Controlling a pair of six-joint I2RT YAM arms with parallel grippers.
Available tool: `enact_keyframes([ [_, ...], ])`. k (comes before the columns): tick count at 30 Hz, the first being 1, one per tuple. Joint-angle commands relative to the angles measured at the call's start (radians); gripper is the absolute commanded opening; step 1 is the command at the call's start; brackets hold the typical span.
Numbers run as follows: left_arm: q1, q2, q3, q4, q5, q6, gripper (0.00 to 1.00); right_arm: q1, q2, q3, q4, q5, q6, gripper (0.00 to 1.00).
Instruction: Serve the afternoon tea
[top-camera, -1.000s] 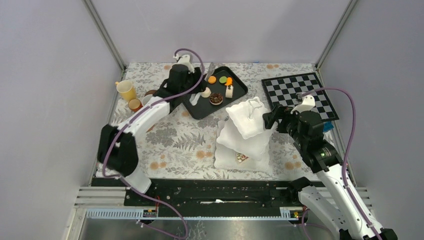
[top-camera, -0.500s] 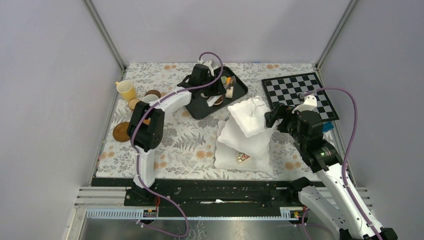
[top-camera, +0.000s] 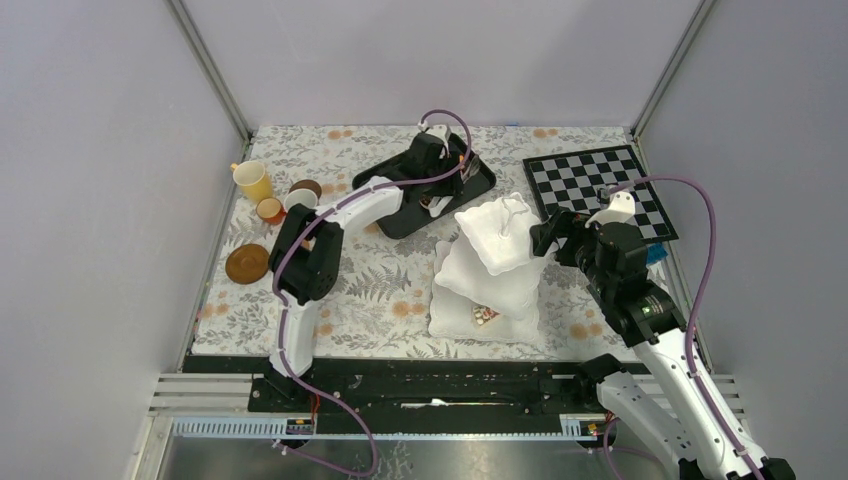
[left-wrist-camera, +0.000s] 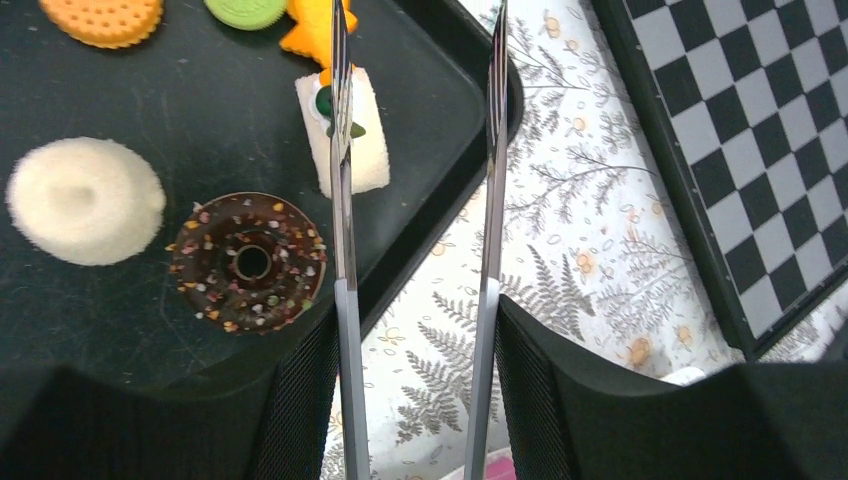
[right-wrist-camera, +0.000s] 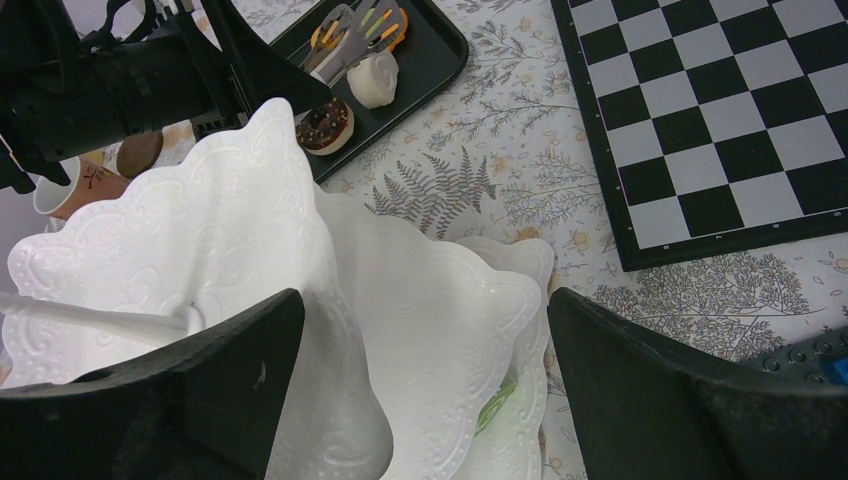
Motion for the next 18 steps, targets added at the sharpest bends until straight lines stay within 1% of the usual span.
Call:
enact_keyframes([
  [1,0.01,-0.056,0.004,0.043,-0.093,0.033,0.56,0.005,-0.004,0.03,0.004,0.025,-0.007,0.98],
  [7,0.019,-0.1,-0.003,0.05,-0.074,0.045,0.57,0.005,0.002,0.021,0.015,0.011,-0.003,0.98],
  [15,0.068,-0.146,-0.028,0.054,0.006,0.009,0.59,0.006,0.004,0.014,0.02,0.003,0.004,0.98],
  [18,0.088,-0.154,-0.029,0.039,0.014,-0.019,0.6,0.005,0.005,0.012,0.019,0.001,0.004,0.98],
])
